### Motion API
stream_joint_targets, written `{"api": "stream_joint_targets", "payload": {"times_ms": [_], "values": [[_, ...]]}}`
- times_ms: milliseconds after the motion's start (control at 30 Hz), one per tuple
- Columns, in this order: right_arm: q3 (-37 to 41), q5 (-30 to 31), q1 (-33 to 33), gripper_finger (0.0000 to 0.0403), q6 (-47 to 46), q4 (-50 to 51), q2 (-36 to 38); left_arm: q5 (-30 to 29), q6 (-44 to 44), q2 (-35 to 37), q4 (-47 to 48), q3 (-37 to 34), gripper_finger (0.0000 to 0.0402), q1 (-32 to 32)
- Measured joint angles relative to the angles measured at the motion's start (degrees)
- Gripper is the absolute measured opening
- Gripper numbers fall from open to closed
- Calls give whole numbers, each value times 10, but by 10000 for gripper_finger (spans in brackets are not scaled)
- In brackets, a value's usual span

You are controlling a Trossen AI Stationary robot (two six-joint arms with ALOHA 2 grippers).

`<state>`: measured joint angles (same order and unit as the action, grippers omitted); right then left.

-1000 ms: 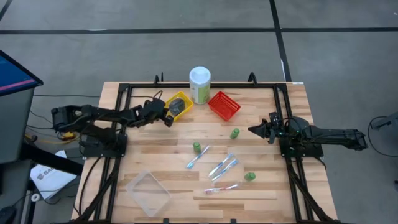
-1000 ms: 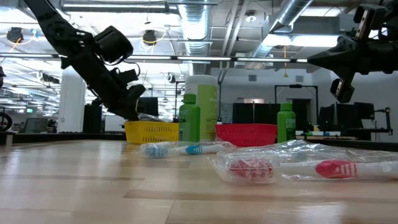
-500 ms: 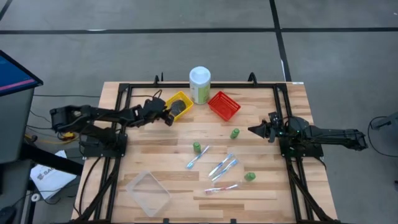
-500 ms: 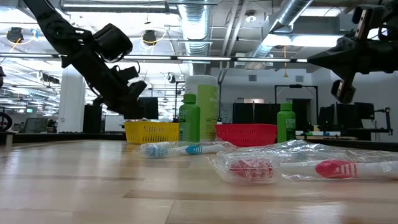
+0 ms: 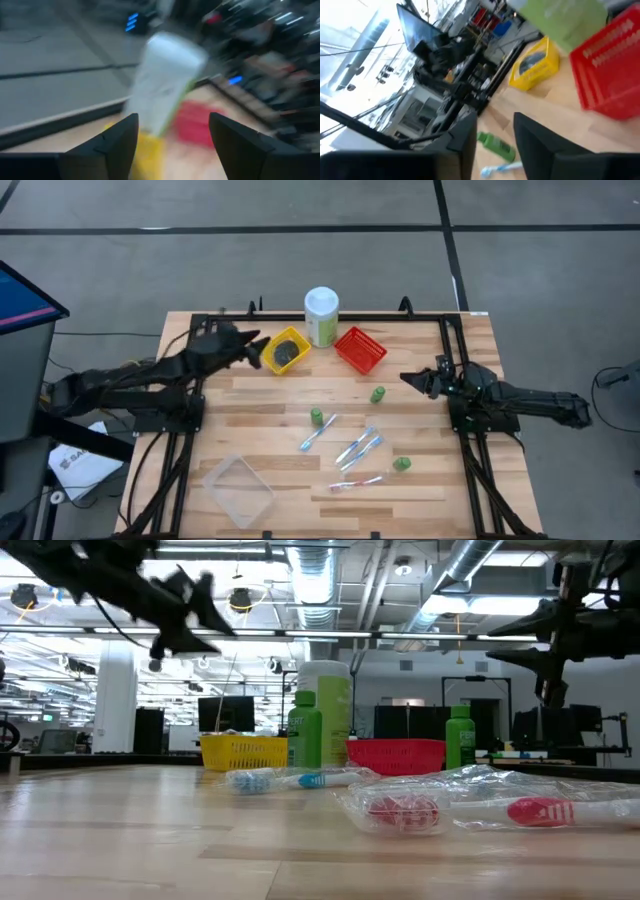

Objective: Pick & Place Travel size toiletries
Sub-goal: Put the top green shampoo into the red bin

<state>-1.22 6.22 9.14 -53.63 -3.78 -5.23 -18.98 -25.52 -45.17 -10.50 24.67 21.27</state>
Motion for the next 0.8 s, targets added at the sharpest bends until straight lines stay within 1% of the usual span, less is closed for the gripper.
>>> {"api": "stream_joint_targets", "payload": {"times_ms": [100, 167, 333, 367, 467, 567, 667, 800], "values": [[-17, -4, 9, 151, 59, -1, 0, 42, 1, 82, -1, 0, 197, -8], [-32, -4, 11, 158, 107, -1, 0, 64, 18, 128, 0, 0, 159, -15], [-78, -5, 10, 150, 228, 5, -13, 105, 108, 207, 0, -1, 32, -44], [-88, -3, 10, 146, 246, 13, -23, 105, 121, 216, 0, -5, 17, -52], [-126, -1, 10, 142, 302, 47, -64, 86, 131, 234, 3, -30, 9, -73], [-171, -2, 6, 147, 360, 85, -121, 69, 125, 239, 2, -65, 2, -93], [-215, -2, -1, 162, 410, 112, -197, 52, 98, 239, -5, -103, 1, -113], [-265, -4, -13, 188, 453, 132, -289, 35, 75, 239, -49, -152, 1, -135]]}}
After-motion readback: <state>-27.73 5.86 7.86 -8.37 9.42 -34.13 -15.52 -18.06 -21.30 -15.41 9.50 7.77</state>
